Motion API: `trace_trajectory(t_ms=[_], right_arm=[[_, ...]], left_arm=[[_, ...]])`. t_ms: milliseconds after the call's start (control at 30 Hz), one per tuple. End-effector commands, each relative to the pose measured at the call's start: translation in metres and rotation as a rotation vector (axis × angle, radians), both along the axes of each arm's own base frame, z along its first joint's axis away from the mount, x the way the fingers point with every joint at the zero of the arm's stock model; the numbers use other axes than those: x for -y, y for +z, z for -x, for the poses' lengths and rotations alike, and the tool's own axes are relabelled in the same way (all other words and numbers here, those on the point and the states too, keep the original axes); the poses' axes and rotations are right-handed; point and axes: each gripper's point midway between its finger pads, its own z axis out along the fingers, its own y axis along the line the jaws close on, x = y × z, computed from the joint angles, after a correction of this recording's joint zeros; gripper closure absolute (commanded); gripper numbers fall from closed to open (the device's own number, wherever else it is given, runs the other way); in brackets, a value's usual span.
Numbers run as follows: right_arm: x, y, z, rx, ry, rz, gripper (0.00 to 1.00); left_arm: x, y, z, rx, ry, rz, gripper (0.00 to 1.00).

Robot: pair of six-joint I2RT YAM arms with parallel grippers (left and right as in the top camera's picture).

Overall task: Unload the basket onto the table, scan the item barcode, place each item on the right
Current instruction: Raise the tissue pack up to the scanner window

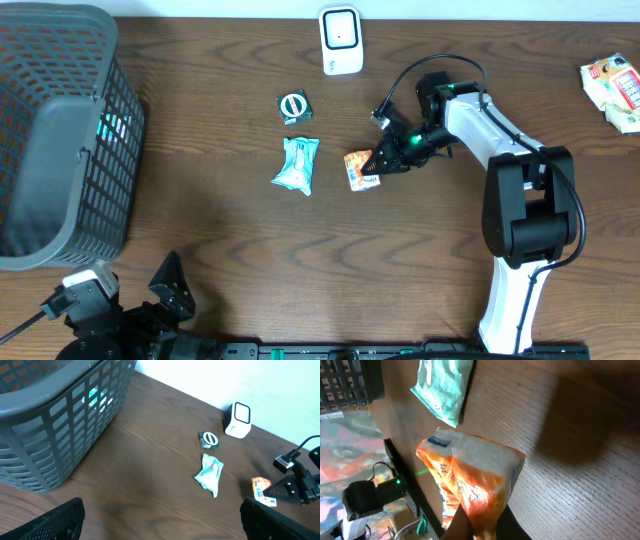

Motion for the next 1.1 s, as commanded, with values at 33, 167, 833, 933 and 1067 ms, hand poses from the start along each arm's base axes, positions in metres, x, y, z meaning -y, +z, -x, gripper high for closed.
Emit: trace_trajectory(t_ms=[33,167,833,933,1067], right_arm=[[-0.007,0.030,-0.018,0.060,-0.026,-0.039,0.99],[-0.004,0.034,-0.027,0.055,-0.068,-0.001,0.99],[-0.015,0.082,-0.076,0.244,-0.111,0.009,0.99],[-0.019,0.098,-0.095,0.290,-0.161,-0.015,0.99],[-0.030,0.126,-0.116,0.357,-0.201,-0.106,0.99]], left_arm=[[-0.003,-0.001,0.000,0.000,0.023,0.000,0.02],[-0.003,-0.001,0.000,0.000,0.023,0.000,0.02],[-0.003,-0.001,0.000,0.000,0.023,0.000,0.02],[-0.003,-0.001,0.000,0.000,0.023,0.000,0.02],[-0.003,-0.001,0.000,0.000,0.023,0.000,0.02]])
